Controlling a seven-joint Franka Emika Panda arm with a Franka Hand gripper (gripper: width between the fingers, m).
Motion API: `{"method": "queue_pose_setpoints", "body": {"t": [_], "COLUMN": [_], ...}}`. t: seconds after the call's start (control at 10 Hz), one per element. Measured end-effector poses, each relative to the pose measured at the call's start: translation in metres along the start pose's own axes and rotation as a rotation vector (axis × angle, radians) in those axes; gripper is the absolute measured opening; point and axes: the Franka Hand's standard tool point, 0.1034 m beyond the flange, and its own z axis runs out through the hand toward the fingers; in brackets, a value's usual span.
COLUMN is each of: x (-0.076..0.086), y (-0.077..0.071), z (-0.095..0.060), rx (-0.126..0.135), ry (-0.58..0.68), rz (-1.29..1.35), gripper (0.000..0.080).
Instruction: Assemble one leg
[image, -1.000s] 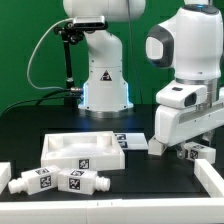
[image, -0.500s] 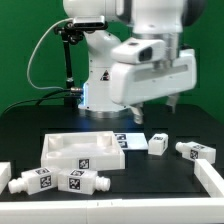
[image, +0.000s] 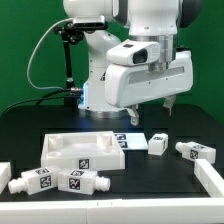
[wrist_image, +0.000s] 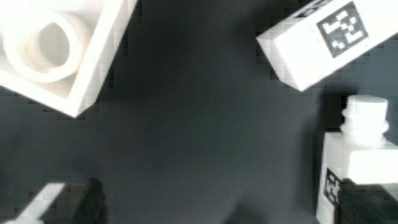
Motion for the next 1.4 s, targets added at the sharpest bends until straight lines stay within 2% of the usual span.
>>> {"method": "queue_pose_setpoints", "body": {"t": [0.1, 0.2, 0.4, 0.5, 0.6, 0.7, 0.9, 1.0, 1.1, 1.2, 1.3, 1.4], "x": [-0.010, -0.013, -0.002, 0.008, 0.017, 0.013, 0.009, 0.001, 0.002, 0.009, 0.010, 0.012], "y": [0.015, 0.040, 0.090, 0.109, 0.106, 0.101, 0.106, 0.124, 0.143, 0.153, 0.152, 0.148], "z": [0.014, 0.014, -0.004, -0.017, -0.024, -0.018, -0.013, -0.001, 0.002, 0.008, 0.027, 0.043], "rx": [0.031, 0.037, 0.012, 0.000, -0.021, -0.010, -0.008, -0.012, -0.009, -0.009, 0.007, -0.005], "ry": [-0.002, -0.013, 0.021, 0.029, 0.041, 0.032, 0.028, 0.028, 0.021, 0.023, 0.016, 0.032], "rz": [-0.089, -0.141, -0.245, -0.258, -0.265, -0.269, -0.308, -0.379, -0.376, -0.375, -0.371, -0.369], "gripper": [0.0649, 0.0649, 0.0649, 0.0649, 0.0649, 0.0649, 0.0649, 0.0649, 0.0649, 0.0649, 0.0649, 0.0649]}}
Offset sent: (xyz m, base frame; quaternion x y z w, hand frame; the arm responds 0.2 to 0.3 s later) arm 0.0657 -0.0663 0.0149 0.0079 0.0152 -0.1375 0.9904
